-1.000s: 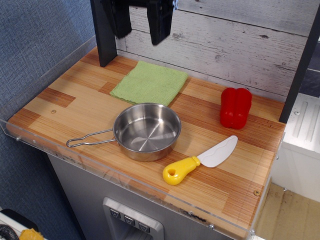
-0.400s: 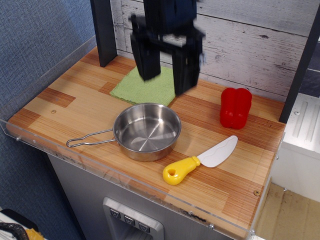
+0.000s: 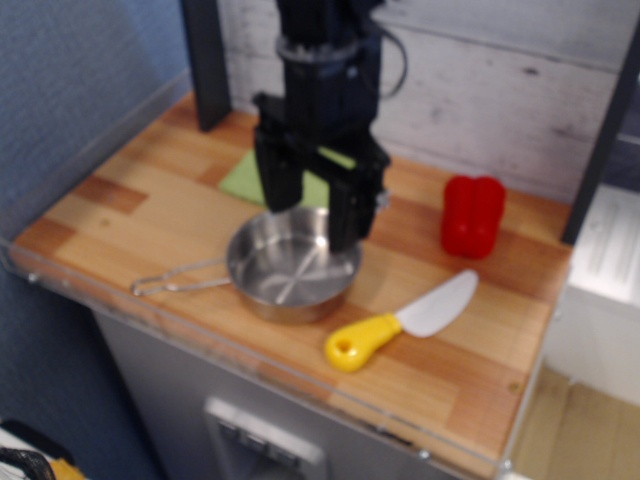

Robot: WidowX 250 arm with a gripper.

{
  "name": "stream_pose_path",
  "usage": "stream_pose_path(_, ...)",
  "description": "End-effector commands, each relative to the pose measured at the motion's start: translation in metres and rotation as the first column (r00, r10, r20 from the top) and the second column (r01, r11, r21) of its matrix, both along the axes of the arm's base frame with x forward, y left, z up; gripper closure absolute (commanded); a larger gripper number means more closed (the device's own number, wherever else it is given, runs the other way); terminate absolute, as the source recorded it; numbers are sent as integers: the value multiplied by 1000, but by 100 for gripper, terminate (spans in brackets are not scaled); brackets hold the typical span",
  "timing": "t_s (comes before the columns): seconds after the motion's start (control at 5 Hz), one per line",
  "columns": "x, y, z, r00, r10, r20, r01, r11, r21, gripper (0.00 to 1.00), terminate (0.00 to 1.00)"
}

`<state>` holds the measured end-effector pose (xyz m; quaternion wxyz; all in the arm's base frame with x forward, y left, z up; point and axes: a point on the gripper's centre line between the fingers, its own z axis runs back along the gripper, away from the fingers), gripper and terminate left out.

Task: Move yellow knife to left of pot

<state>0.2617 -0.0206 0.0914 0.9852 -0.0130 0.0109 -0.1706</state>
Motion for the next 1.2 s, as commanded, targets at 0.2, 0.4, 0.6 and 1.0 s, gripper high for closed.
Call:
stream_pose_path(0.2,-8,-33,-4,995,-83,47,81,996,43,0,0)
stream_pose_path(0.4,-16,-40,-10,991,-100,90,97,994,42,0,0)
stream_pose_path(0.6,-19,-36,-15,987,-83,135,77,996,48,0,0)
stream_pose_path(1.0,-28,-23,-30,979,-44,200,35,998,47,0,0)
